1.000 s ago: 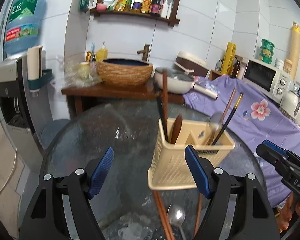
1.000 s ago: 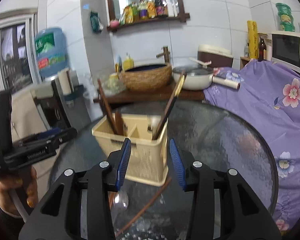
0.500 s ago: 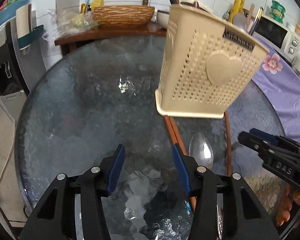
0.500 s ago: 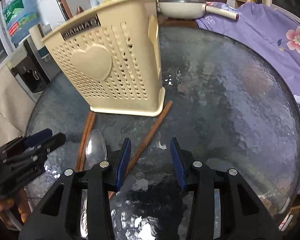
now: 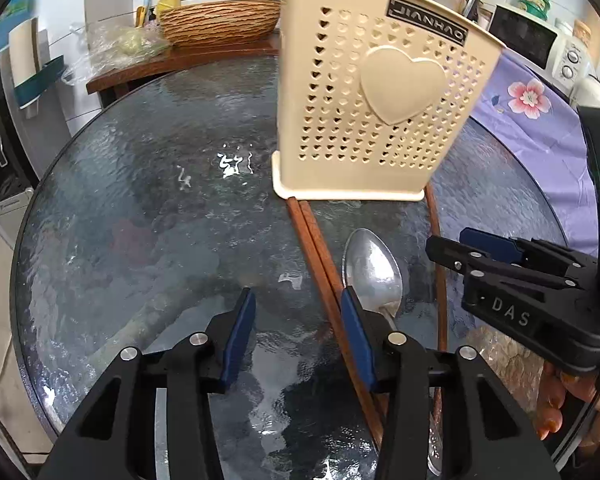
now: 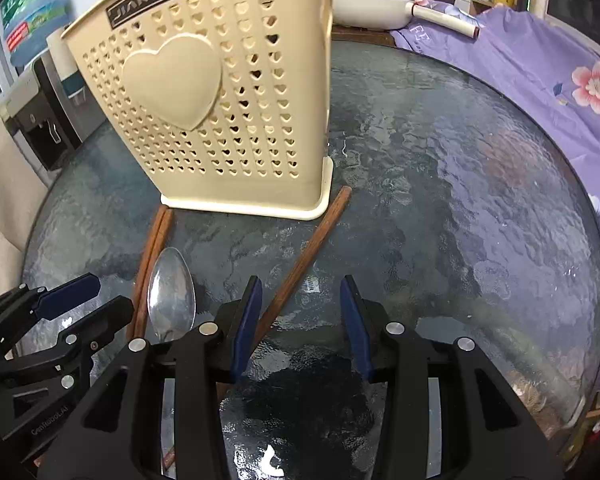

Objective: Organize utensils
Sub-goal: 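Move both tools down to the brown chopsticks beside the holder, then close the left tool on a brown chopstick while the right grasps another brown chopstick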

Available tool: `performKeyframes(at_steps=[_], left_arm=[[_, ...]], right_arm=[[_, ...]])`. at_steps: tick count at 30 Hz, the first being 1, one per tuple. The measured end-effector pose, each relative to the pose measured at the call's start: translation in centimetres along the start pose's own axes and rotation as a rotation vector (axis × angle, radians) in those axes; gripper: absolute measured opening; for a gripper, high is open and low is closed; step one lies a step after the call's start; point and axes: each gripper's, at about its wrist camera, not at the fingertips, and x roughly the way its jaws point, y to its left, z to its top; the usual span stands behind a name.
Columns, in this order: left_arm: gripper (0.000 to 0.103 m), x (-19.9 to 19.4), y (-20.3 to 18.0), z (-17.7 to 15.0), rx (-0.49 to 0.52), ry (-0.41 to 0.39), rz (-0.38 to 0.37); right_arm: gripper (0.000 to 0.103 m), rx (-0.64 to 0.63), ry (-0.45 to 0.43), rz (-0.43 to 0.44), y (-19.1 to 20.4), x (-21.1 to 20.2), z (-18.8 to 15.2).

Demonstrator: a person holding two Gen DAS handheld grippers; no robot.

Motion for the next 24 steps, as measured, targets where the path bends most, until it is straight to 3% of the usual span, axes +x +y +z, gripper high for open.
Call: performKeyframes(at_steps=[11,24], left_arm=[[0.038,0.5,-0.6,-0.1,0.012,0.001,0.016],[0.029,0.4,1.2,0.3,0.056,0.018,0.062]], right_arm=[[0.041,-0.06,-0.01,-0.052,1.1,-0.3,-0.6],[0.04,-0.122,0.043,0.001,-1.4,-2.1,-1.9]])
